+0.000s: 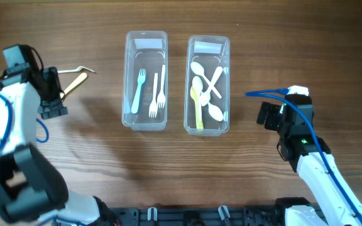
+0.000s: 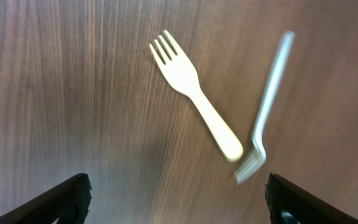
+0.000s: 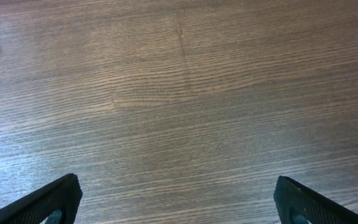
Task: Pack container
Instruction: 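Return the left gripper to the forks and grasp the yellow fork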
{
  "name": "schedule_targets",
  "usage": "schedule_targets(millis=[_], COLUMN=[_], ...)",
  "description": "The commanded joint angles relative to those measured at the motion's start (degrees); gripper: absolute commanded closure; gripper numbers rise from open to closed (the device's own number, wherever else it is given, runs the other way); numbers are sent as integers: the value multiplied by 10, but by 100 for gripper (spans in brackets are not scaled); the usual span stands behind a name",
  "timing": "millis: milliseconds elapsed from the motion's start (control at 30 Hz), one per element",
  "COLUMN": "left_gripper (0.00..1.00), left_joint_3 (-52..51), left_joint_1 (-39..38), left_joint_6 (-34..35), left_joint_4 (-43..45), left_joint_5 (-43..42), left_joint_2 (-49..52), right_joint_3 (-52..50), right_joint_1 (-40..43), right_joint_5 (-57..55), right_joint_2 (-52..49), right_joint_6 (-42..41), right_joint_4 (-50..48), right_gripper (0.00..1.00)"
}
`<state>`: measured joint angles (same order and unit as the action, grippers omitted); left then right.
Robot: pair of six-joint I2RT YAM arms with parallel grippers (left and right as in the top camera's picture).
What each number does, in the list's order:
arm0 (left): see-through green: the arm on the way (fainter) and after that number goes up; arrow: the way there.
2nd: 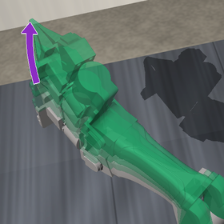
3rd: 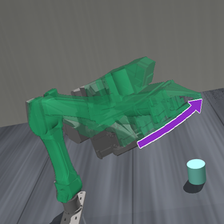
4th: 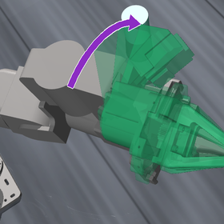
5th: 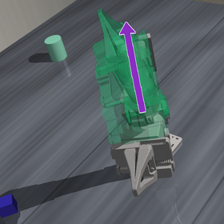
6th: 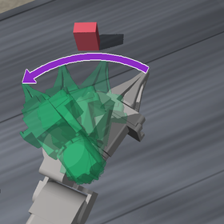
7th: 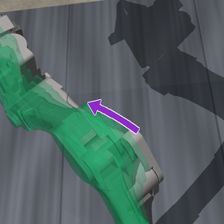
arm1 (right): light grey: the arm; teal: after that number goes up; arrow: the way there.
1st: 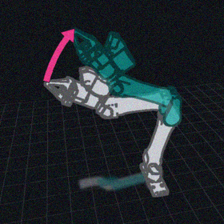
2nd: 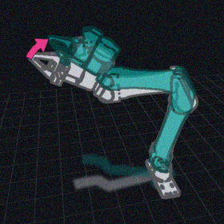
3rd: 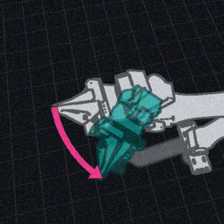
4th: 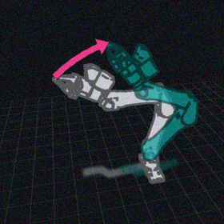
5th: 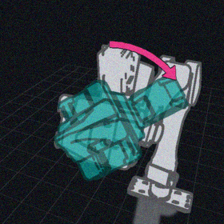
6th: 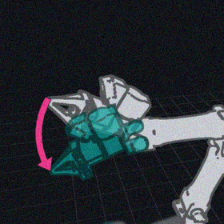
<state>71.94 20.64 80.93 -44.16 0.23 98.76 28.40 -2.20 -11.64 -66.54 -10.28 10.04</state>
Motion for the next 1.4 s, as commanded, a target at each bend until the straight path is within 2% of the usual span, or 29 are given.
schedule_targets(millis=[0,133,267,433,500,600,667,767,800,867,900,933,1000,1100,1267,1367], left_gripper=[11,20,40,42,49,64,79,73,63,53,41,33,32,31,30,36], left_joint_3=[-1,-1,-1,-1,-1,-1,-1,-1,-1,-1,-1,-1,-1,-1,-1,-1], left_joint_1=[-3,-3,-15,-33,-33,-33,-32,-32,-32,-31,-31,-31,-31,-31,-31,-30], left_joint_6=[66,70,103,124,130,132,147,147,147,156,156,156,155,155,155,153], left_joint_4=[45,122,153,148,139,126,114,109,109,110,117,123,147,158,162,188], left_joint_5=[0,-8,-11,-8,-3,13,21,35,40,40,39,35,-20,-49,40,52], left_joint_2=[61,107,137,156,156,156,156,156,156,156,156,156,156,156,156,160], right_joint_3=[1,1,1,1,1,1,1,1,1,1,1,1,1,1,1,1], right_joint_1=[-1,-1,-1,-1,-1,-1,-1,-1,-1,-1,-1,-1,-1,-1,-1,-1], right_joint_5=[-3,-3,-3,-3,-3,-3,-3,-3,-3,-3,-3,-3,-3,-3,-3,-3], right_joint_2=[0,0,0,0,0,0,0,0,0,0,0,0,0,0,0,0], right_joint_6=[-8,-8,-8,-8,-8,-8,-8,-8,-8,-8,-8,-8,-8,-8,-8,-8], right_joint_4=[-2,-2,-2,-2,-2,-2,-2,-2,-2,-2,-2,-2,-2,-2,-2,-2], right_gripper=[0,0,0,0,0,0,0,0,0,0,0,0,0,0,0,0])
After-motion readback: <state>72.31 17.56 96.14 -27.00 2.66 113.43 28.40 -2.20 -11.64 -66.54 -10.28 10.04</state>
